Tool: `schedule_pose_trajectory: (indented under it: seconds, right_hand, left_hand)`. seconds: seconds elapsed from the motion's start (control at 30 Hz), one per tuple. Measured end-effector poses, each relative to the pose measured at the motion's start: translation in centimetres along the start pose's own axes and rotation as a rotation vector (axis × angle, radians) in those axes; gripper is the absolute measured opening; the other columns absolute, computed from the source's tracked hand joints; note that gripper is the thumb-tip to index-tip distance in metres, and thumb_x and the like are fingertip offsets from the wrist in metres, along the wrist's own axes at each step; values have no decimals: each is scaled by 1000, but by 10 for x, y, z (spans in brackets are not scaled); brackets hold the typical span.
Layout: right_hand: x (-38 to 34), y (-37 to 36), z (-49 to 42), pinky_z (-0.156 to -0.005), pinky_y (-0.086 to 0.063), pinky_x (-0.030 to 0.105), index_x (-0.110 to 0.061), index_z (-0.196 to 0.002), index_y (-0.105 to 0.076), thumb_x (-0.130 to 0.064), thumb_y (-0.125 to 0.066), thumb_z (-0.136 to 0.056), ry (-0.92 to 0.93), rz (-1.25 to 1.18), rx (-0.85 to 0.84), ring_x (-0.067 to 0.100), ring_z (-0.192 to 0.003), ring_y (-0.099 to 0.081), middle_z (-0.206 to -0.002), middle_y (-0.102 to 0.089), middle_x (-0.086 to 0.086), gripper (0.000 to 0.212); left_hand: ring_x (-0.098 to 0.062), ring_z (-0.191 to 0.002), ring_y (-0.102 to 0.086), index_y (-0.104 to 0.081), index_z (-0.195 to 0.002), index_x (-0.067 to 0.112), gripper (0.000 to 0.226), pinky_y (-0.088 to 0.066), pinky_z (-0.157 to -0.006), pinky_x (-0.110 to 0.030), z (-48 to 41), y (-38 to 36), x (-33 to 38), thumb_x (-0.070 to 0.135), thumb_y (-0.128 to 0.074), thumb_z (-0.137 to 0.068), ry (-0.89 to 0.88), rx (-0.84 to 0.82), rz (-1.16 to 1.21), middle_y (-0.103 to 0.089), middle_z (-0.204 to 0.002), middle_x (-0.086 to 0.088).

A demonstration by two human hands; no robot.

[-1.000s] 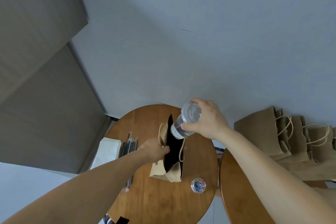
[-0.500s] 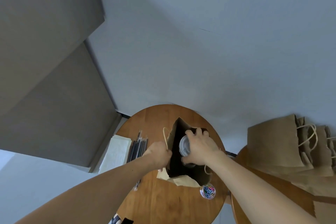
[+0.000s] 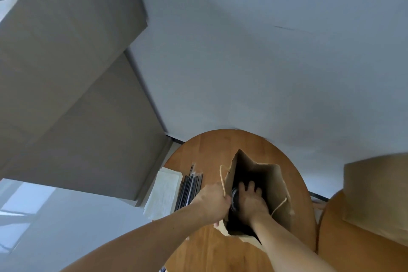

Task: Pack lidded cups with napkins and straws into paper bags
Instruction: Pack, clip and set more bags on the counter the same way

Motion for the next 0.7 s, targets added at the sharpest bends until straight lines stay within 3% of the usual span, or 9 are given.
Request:
schedule_pose_trajectory:
  seconds: [0.17, 0.3, 0.43, 0.5, 0.57, 0.63, 0.7]
  right_hand:
    - [-2, -7, -2, -100, -44, 41, -22, -145, -18, -53, -63, -80, 13, -63, 41, 34, -122, -43, -140, -29, 15, 85]
    - [-4, 0, 1, -105, -40, 45, -22, -149, -13, -54, -62, -80, -15, -73, -17, 36, -125, -41, -144, -26, 16, 90]
    - [-6, 39, 16, -103, -42, 42, -18, -140, -33, -40, -60, -89, 49, -111, -17, 32, -122, -46, -140, -36, 14, 62]
    - [-3, 69, 29, -95, -48, 39, -20, -131, -46, -35, -58, -91, 98, -174, 24, 28, -114, -54, -132, -48, 9, 45]
    - [4, 103, 47, -73, -53, 32, -22, -123, -53, -34, -56, -93, 123, -194, 119, 21, -95, -62, -119, -59, 3, 33]
    - [15, 136, 66, -53, -40, 24, -23, -117, -56, -33, -53, -93, 121, -204, 232, 14, -75, -58, -106, -63, -2, 26]
    - [27, 162, 85, -53, -39, 25, -23, -110, -59, -32, -51, -93, 95, -240, 345, 14, -73, -55, -100, -64, -4, 21]
  left_hand:
    - [-14, -56, -71, -58, -97, 16, 21, -61, -62, -25, -1, 4, -3, 30, -42, -101, -13, -2, -27, -67, -72, -4]
    - [-16, -61, -72, -59, -99, 13, 26, -62, -68, -29, 4, 8, 1, 31, -40, -102, -32, 25, -106, -69, -73, -7]
    - [-23, -74, -73, -57, -110, 14, 29, -61, -77, -39, 10, 16, 10, 36, -42, -100, -103, 35, -174, -70, -86, -11]
    - [-26, -81, -71, -57, -113, 14, 31, -60, -79, -43, 12, 19, 16, 39, -44, -99, -154, 23, -210, -69, -92, -11]
    - [-26, -81, -71, -57, -116, 14, 37, -60, -80, -44, 14, 20, 21, 43, -45, -99, -194, -29, -256, -70, -92, -11]
    - [-27, -82, -70, -58, -119, 10, 42, -59, -81, -44, 17, 21, 25, 45, -48, -97, -228, -79, -279, -71, -90, -12]
    - [-26, -82, -70, -58, -121, 8, 43, -58, -81, -41, 18, 21, 29, 43, -52, -96, -273, -118, -289, -69, -83, -7]
Point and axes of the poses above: each hand's wrist, its own z-axis away from the middle knuckle, its own y-axis out of the back of the hand, x = y × z, the point moved 2 cm from there along -z, towards the middle knuckle
